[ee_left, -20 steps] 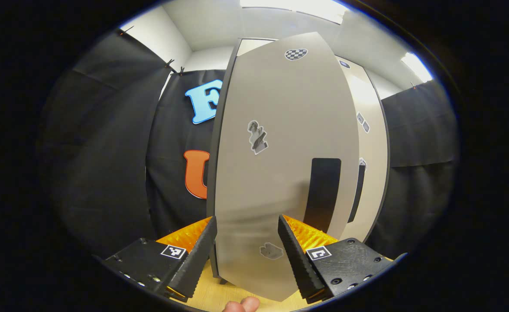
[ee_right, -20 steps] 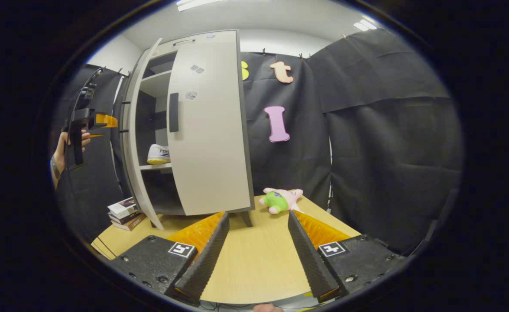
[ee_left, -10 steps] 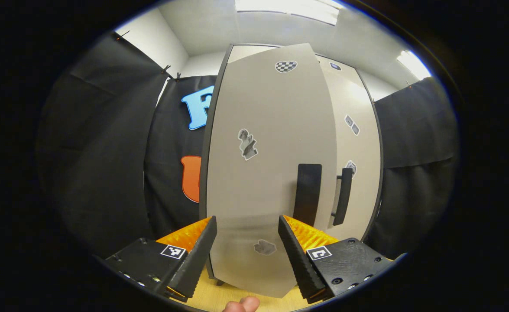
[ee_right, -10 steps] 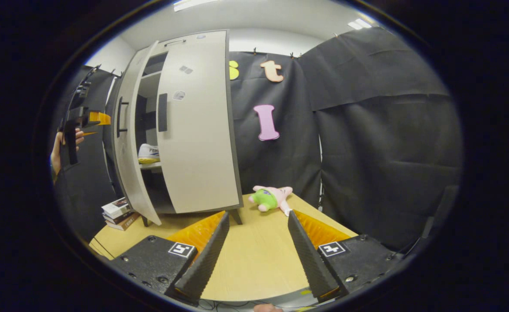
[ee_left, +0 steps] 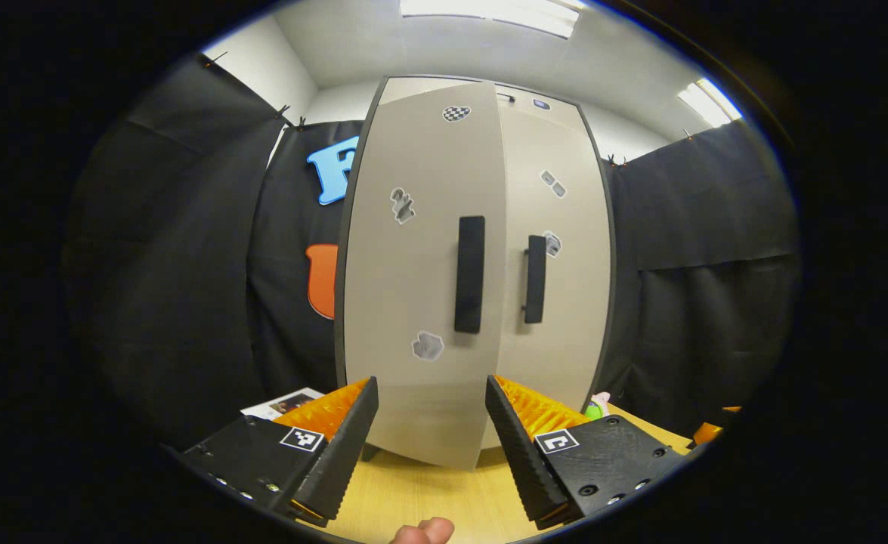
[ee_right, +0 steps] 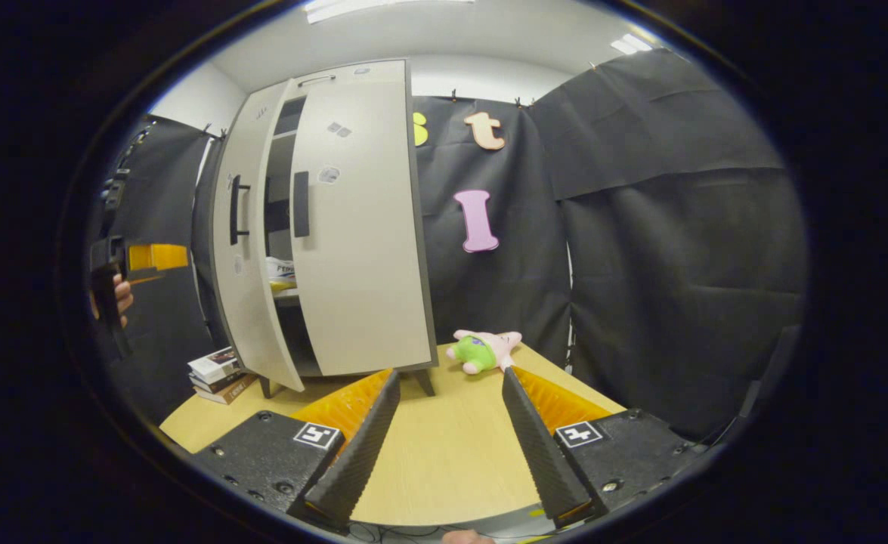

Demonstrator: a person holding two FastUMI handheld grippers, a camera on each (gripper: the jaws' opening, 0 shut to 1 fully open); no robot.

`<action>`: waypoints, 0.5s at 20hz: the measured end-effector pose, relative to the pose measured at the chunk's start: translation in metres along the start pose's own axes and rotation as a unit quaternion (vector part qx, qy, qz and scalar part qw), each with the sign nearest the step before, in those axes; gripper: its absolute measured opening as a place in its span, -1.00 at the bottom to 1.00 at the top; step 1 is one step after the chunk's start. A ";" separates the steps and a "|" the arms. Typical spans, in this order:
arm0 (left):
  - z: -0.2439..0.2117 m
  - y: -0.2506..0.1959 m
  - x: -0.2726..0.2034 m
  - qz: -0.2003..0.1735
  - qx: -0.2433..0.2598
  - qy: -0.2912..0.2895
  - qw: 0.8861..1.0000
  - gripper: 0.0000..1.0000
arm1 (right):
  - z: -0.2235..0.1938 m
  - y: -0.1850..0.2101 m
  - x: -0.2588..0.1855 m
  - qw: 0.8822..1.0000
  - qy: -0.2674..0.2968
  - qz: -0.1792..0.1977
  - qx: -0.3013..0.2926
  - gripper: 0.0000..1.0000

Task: Grab one shoe with the right hand and put it into the shoe cabinet, grab the other shoe with the left hand and put it into the shoe cabinet; then close the right door with the right hand and the left door with the left hand.

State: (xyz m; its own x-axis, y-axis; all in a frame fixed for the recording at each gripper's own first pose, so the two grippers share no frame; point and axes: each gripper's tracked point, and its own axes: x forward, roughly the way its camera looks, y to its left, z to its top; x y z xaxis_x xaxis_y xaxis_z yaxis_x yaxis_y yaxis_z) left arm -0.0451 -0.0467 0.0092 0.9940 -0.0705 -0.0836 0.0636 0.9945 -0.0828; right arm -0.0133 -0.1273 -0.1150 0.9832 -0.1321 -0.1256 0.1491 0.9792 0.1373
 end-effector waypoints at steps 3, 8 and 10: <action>-0.035 -0.018 -0.029 -0.014 0.004 0.019 1.000 0.72 | -0.001 0.009 0.001 1.000 0.004 0.011 -0.001 0.79; -0.081 -0.032 -0.067 -0.002 -0.021 0.046 0.999 0.72 | 0.004 0.025 -0.004 0.999 -0.010 0.029 -0.019 0.79; -0.093 -0.039 -0.075 -0.004 -0.044 0.051 0.998 0.72 | 0.006 0.038 -0.009 0.999 -0.018 0.047 -0.020 0.79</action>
State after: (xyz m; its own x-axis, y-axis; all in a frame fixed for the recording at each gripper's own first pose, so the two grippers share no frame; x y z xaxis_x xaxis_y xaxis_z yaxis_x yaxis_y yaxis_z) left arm -0.1307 -0.0874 -0.0732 0.9791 -0.0893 -0.1830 0.0580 0.9838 -0.1698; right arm -0.0163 -0.0901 -0.1026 0.9960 -0.0443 -0.0778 0.0525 0.9928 0.1074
